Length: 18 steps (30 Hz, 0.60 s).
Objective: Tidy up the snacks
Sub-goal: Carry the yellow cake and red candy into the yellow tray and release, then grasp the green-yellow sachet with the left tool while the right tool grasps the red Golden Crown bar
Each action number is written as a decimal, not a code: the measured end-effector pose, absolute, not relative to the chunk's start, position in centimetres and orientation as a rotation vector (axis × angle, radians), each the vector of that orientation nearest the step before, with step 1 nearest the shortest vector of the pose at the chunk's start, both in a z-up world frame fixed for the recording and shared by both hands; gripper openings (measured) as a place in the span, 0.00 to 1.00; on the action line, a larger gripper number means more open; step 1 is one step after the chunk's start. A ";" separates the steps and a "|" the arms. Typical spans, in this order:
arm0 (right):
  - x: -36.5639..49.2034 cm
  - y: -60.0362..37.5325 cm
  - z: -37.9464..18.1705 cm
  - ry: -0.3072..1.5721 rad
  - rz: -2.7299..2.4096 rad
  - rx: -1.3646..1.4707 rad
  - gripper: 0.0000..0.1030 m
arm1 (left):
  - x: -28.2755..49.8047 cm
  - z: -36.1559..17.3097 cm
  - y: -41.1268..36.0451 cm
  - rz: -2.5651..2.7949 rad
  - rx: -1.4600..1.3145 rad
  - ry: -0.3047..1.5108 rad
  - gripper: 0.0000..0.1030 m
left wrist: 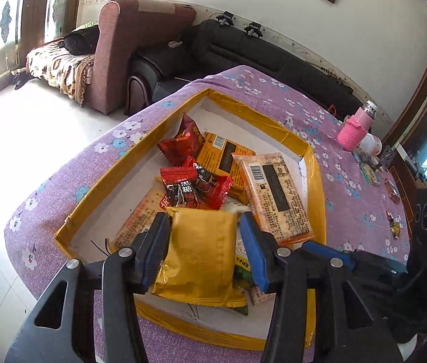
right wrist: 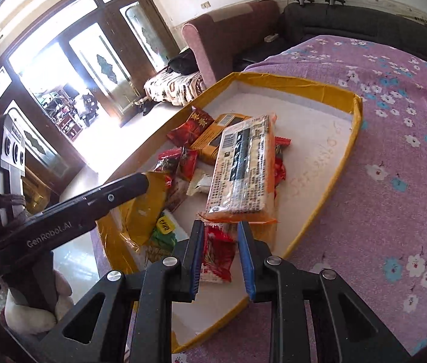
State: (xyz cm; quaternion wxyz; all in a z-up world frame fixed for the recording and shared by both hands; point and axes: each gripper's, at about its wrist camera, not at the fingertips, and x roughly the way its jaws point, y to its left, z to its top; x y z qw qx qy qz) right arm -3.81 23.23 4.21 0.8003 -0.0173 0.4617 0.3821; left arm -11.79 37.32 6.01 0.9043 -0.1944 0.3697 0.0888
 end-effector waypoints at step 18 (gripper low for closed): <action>-4.7 15.2 6.7 0.868 0.685 0.057 0.53 | -12.3 10.8 29.3 0.272 -0.139 0.684 0.78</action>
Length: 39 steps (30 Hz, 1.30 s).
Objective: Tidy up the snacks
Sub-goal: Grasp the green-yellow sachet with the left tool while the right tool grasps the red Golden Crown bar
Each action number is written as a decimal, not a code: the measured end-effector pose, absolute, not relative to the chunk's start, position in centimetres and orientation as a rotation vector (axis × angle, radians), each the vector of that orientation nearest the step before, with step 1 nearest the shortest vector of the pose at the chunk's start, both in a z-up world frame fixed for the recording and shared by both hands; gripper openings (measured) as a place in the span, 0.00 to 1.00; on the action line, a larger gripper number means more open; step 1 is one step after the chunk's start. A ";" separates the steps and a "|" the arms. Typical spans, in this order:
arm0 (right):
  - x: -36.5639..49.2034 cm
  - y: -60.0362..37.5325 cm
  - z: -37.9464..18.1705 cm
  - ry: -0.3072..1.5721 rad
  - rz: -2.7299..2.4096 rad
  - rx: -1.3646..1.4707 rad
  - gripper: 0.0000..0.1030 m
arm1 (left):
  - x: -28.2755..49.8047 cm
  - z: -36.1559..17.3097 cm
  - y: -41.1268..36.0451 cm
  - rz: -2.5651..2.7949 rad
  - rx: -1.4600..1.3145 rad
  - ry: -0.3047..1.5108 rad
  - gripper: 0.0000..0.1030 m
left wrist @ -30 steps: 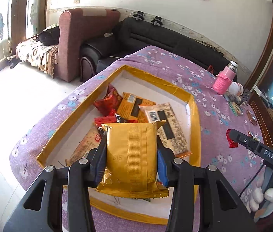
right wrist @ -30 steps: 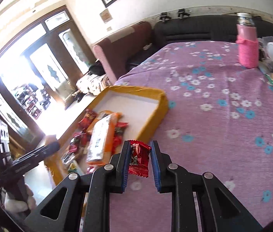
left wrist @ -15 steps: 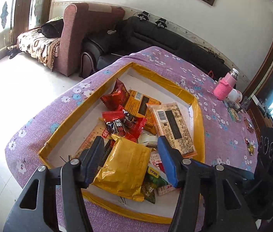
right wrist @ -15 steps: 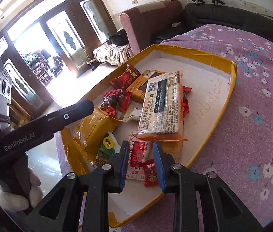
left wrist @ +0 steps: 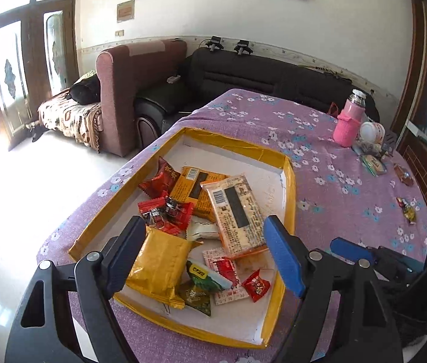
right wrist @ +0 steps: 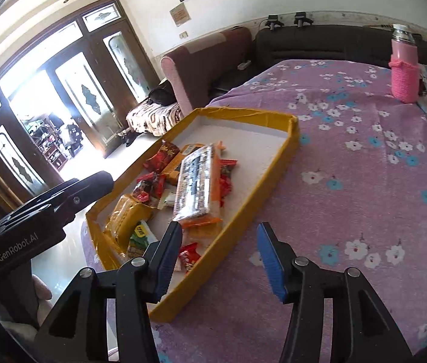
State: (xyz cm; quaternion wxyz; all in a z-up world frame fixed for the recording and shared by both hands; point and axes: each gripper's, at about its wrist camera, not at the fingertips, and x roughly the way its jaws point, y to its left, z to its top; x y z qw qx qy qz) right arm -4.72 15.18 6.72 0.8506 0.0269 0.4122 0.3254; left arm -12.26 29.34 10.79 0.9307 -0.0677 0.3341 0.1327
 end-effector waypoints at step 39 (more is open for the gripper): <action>-4.0 5.1 4.7 0.892 0.532 0.168 0.58 | -10.8 9.3 18.9 0.167 0.109 0.788 0.78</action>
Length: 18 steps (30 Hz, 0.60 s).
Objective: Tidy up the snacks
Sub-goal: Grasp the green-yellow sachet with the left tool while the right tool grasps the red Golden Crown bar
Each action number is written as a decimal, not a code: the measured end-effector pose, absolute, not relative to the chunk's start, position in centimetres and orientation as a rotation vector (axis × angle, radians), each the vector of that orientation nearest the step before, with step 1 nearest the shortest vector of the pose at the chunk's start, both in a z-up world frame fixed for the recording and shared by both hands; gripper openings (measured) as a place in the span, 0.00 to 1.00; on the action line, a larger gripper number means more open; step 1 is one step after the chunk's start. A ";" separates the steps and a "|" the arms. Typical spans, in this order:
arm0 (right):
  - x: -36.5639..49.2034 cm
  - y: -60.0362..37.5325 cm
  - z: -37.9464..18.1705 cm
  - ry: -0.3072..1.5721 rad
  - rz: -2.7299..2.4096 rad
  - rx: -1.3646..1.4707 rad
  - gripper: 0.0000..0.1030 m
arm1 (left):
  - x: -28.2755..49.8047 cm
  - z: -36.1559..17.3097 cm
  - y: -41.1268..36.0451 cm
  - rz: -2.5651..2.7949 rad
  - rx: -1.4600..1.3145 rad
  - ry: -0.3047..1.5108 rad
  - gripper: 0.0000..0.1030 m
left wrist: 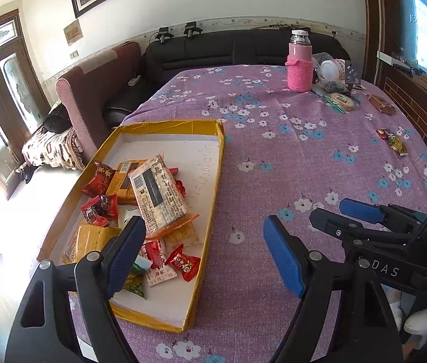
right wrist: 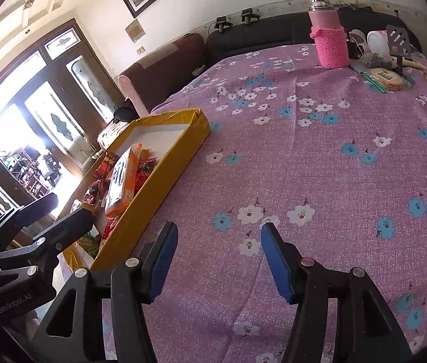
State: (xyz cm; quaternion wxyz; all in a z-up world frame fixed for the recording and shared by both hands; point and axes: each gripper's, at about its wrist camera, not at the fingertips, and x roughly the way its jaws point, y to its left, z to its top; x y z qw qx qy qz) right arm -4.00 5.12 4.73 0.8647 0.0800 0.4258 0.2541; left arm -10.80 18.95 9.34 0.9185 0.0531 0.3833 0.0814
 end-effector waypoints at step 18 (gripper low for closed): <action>2.6 -13.9 9.4 0.777 0.155 0.386 0.61 | -8.9 6.8 17.7 -0.042 -0.029 0.880 0.78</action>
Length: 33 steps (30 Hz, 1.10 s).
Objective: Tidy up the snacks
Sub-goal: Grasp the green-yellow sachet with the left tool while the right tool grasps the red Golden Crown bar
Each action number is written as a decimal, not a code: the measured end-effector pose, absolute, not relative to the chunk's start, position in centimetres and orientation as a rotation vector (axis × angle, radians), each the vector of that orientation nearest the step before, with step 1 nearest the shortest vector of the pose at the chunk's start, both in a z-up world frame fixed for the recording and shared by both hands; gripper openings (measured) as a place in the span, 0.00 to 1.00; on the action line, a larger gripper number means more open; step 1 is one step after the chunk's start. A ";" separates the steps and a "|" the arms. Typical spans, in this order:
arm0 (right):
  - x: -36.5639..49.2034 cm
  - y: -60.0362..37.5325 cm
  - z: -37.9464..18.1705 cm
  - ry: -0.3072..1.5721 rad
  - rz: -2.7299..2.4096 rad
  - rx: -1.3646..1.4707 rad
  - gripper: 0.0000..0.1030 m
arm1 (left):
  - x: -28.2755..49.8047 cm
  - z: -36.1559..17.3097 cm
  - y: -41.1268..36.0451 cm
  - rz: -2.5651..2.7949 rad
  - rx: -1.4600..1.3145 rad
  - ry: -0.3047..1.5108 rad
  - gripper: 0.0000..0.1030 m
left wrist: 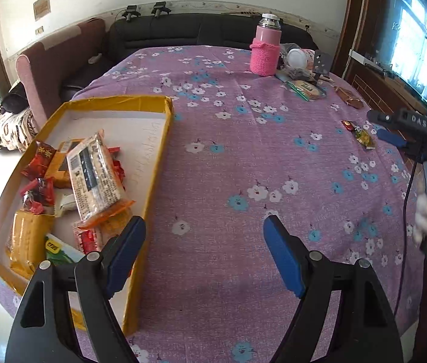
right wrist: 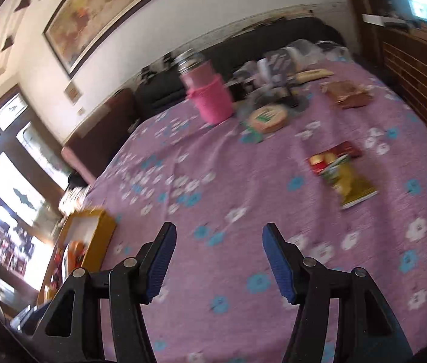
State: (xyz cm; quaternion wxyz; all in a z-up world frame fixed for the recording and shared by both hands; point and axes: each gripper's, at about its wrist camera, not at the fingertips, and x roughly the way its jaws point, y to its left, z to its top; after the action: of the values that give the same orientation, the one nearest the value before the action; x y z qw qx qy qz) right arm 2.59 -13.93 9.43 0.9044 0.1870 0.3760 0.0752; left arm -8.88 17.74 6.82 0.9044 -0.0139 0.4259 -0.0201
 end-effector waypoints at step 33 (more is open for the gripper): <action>15.0 -21.9 2.0 0.970 -0.096 0.640 0.51 | -5.5 4.9 13.9 -0.235 -0.119 0.972 0.78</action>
State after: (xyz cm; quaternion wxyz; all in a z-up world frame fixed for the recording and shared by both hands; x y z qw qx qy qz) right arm 15.00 -21.87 2.02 0.8349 0.3021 0.4578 -0.0454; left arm -5.49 13.91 4.92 0.8759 -0.0571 0.4657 -0.1127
